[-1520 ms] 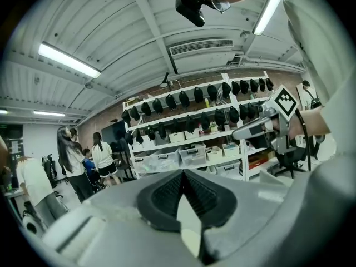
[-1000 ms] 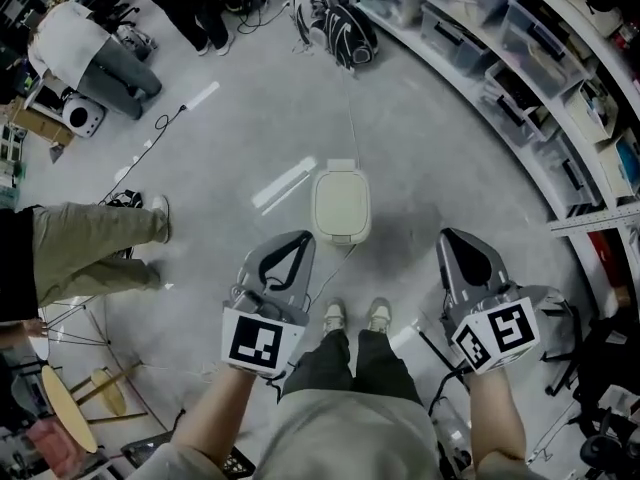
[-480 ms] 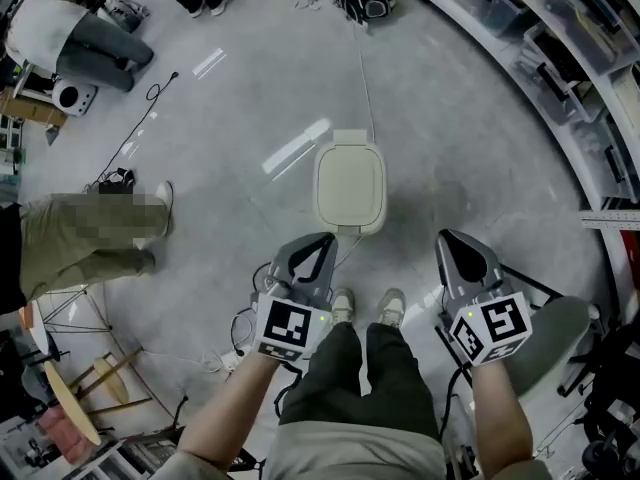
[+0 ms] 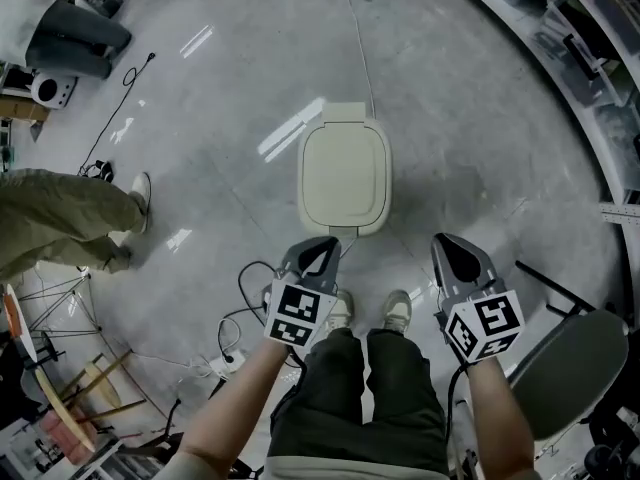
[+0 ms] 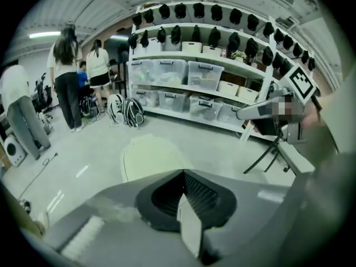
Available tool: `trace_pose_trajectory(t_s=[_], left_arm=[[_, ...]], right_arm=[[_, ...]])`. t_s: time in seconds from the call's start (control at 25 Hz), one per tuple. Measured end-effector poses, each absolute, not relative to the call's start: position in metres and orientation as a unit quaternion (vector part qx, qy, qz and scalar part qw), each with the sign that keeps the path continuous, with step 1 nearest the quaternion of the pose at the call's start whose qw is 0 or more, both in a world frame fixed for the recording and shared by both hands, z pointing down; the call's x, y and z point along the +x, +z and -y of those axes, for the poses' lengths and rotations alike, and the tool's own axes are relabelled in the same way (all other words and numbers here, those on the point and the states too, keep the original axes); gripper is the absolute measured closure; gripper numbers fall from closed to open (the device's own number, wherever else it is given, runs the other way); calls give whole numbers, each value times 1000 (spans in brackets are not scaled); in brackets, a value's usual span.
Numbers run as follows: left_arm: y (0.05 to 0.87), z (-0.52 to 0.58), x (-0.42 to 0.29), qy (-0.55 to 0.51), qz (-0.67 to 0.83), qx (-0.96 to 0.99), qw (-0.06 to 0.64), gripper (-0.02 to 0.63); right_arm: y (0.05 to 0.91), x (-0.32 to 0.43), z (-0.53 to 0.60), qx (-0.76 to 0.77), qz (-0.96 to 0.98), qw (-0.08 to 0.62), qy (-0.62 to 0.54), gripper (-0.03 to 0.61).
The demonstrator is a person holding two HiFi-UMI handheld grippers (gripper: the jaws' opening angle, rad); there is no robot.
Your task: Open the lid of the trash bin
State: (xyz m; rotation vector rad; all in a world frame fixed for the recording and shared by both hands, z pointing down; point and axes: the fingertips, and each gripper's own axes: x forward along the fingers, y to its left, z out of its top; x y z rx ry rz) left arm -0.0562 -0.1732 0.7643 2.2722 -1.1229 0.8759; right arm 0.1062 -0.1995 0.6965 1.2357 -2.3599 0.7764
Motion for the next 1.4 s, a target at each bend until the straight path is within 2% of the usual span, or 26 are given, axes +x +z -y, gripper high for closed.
trace_pose_trajectory(t_s=[0.4,0.68,0.88,1.04,1.4], left_arm=[[890,160,-62,349,411,784,308,612],[894,160,-62,349,427,762,339,611],[857,163,-56,378,398,771,323,612],[867,147,-61,391,390,756,352,612],[901,146,-60,355,422,745,375,611]], right_arm=[[778,114,199,438,827,196,292,575],[778,123,199,451,819,195,296,575],[728,123,199,457,819,184,295,575],[694,119,190,448,828,180,285,575],[741,120,169,445,815,206,308,575]])
